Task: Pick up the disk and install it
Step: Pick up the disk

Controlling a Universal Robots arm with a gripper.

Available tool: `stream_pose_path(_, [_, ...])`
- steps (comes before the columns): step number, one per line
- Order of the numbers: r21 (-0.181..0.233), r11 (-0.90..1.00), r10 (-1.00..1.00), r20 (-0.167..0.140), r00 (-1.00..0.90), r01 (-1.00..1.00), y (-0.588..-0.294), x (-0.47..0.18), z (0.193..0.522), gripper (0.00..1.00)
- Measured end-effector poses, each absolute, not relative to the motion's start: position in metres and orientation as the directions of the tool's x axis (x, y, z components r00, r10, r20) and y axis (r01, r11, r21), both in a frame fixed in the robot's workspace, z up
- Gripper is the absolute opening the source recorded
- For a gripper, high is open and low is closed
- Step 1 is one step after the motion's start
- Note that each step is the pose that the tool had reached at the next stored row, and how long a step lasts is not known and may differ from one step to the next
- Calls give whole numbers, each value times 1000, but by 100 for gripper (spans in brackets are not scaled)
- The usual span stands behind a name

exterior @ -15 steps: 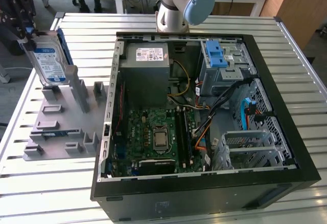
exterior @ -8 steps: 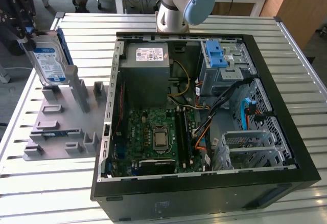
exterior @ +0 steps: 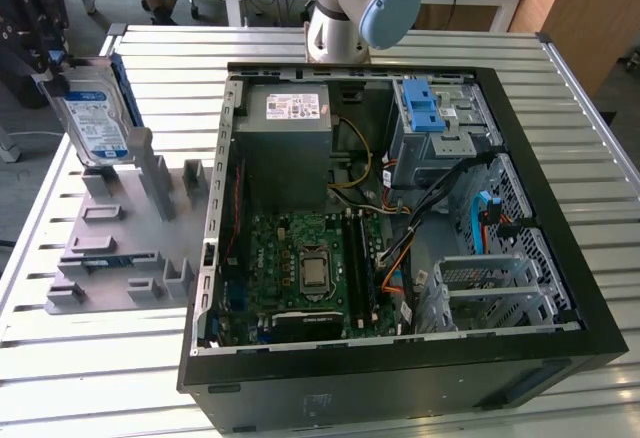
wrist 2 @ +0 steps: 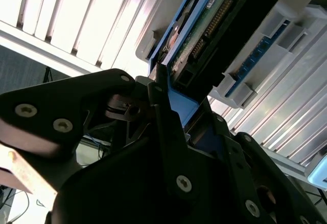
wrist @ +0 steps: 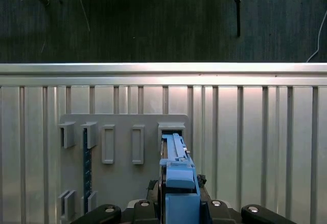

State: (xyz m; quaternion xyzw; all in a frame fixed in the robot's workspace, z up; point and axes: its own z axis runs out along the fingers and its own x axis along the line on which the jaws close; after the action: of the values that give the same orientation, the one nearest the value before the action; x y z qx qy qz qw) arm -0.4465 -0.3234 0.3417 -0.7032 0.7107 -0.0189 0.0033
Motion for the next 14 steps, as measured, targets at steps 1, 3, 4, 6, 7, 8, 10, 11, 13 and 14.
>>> stream_pose_path(1, [-31, 10, -1000, 22, -11, -999, -323, -446, 342, 36])
stream_pose_path(3, [-32, 10, -1000, 22, -11, -999, -323, -446, 344, 36])
stream_pose_path(4, [-32, 10, -1000, 22, -11, -999, -323, -446, 345, 36])
stream_pose_path(6, [-32, 10, -1000, 22, -11, -999, -323, -447, 346, 36])
stream_pose_path(7, [-32, 10, -1000, 22, -11, -999, -323, -446, 346, 36])
stream_pose_path(8, [-32, 10, -1000, 22, -11, -999, -323, -446, 346, 36])
stream_pose_path(10, [-32, 10, -1000, 22, -11, -999, -323, -446, 347, 36])
stream_pose_path(11, [-32, 11, -1000, 22, -11, -999, -323, -446, 347, 36])
stream_pose_path(13, [-32, 11, -1000, 22, -11, -999, -323, -446, 347, 36])
stream_pose_path(14, [-31, 11, -1000, 22, -11, -999, -323, -447, 347, 36])
